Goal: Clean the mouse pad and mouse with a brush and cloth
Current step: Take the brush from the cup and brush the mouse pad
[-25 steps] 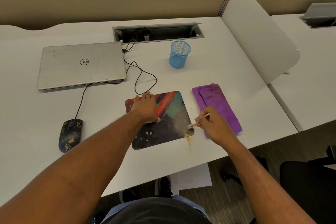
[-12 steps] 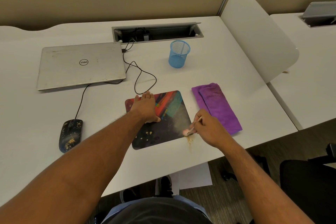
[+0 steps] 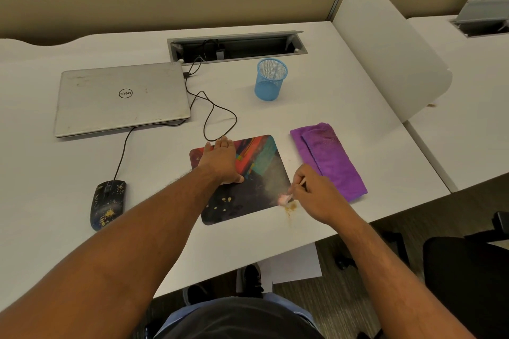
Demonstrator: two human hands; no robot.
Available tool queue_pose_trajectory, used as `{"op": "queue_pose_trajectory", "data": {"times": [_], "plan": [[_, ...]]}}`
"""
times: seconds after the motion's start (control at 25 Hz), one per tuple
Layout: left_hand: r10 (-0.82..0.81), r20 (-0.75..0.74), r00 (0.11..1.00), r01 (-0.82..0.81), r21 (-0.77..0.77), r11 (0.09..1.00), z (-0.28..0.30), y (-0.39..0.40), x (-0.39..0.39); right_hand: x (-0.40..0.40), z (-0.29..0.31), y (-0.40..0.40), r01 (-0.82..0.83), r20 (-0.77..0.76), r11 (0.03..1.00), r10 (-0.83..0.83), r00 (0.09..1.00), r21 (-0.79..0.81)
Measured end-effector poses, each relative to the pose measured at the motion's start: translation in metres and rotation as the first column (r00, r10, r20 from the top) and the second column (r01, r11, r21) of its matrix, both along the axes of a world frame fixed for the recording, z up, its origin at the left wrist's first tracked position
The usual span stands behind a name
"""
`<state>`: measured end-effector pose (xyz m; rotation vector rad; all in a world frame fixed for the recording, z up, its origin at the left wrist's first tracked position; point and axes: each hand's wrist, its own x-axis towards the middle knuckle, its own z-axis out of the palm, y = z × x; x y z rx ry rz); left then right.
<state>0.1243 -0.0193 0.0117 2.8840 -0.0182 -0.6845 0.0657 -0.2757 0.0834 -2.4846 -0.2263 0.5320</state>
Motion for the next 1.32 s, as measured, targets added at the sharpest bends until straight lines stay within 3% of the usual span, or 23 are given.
{"op": "queue_pose_trajectory", "data": {"times": [0.16, 0.24, 0.36, 0.56, 0.72, 0.92, 1.0, 1.16, 1.32], "plan": [[0.000, -0.004, 1.000, 0.000, 0.002, 1.000, 0.000, 0.000, 0.000, 0.007, 0.008, -0.013, 0.129, 0.074, 0.990, -0.133, 0.988, 0.052], [-0.005, -0.004, 1.000, 0.005, 0.009, 1.000, 0.001, 0.000, 0.000, 0.002, 0.008, -0.002, 0.089, 0.020, 0.987, -0.093, 0.995, 0.136], [-0.005, -0.001, 1.000, 0.005, 0.009, 1.000, 0.001, -0.001, 0.000, -0.004, 0.003, 0.006, -0.023, -0.027, 0.996, 0.025, 0.999, 0.085], [-0.008, 0.007, 1.000, 0.008, 0.004, 1.000, 0.002, 0.000, -0.001, 0.003, 0.006, -0.007, 0.082, 0.087, 0.996, -0.084, 0.993, 0.032], [-0.015, 0.011, 1.000, 0.015, 0.005, 1.000, 0.001, 0.000, -0.002, -0.007, 0.000, 0.004, 0.049, 0.021, 0.994, -0.051, 0.998, 0.100], [-0.024, 0.015, 1.000, 0.024, 0.009, 1.000, 0.002, 0.001, -0.002, -0.005, -0.005, -0.004, 0.268, 0.125, 0.950, -0.288, 0.949, 0.159], [-0.029, 0.014, 0.999, 0.029, 0.010, 1.000, 0.002, 0.001, -0.002, -0.007, -0.005, -0.001, 0.280, 0.123, 0.943, -0.304, 0.945, 0.180], [-0.029, 0.008, 1.000, 0.029, 0.011, 1.000, 0.003, 0.001, -0.001, -0.005, -0.006, -0.004, 0.259, 0.090, 0.965, -0.263, 0.961, 0.046], [-0.025, 0.010, 1.000, 0.024, 0.013, 1.000, 0.003, 0.000, -0.001, 0.004, -0.001, -0.002, 0.292, 0.113, 0.942, -0.312, 0.943, 0.164]]}}
